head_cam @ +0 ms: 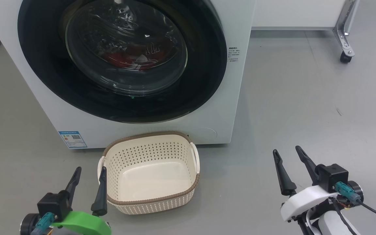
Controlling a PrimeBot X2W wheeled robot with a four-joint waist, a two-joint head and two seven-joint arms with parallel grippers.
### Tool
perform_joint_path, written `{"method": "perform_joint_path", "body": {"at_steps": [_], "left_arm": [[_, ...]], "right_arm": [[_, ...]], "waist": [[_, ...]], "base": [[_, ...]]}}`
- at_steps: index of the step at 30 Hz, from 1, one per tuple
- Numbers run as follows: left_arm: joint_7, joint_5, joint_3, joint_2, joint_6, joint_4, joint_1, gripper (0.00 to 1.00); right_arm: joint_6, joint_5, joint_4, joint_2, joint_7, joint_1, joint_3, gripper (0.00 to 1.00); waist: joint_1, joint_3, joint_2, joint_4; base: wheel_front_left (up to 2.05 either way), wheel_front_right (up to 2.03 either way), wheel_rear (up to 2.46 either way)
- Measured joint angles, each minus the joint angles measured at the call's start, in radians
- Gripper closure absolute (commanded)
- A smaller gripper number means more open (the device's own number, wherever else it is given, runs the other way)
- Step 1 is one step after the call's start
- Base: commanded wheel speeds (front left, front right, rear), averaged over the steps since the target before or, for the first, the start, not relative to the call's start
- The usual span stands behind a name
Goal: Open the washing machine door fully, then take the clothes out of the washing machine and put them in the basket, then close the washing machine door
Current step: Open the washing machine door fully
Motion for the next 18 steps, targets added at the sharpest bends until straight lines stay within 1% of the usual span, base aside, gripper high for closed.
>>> {"method": "perform_joint_path", "body": {"at_steps": [16,17,18], "left_arm": [[0.000,-0.001,0.000,0.000,0.000,0.027,-0.005,0.00],[0.000,-0.001,0.000,0.000,0.000,0.028,-0.007,0.00],[0.000,-0.001,-0.001,0.000,0.000,0.029,-0.009,0.00]], "right_arm": [[0.001,0.000,0.022,0.011,0.000,0.000,-0.007,0.00],[0.001,0.000,0.022,0.011,0.000,0.000,-0.008,0.02],[0.002,0.000,0.023,0.012,0.000,0.000,-0.009,0.33]], "waist": [[0.0000,0.001,0.0000,0.001],[0.0000,0.001,0.0000,0.001],[0.0000,0.001,0.0000,0.002]], "base": [[0.00,0.00,0.00],[0.00,0.00,0.00],[0.00,0.00,0.00]]}}
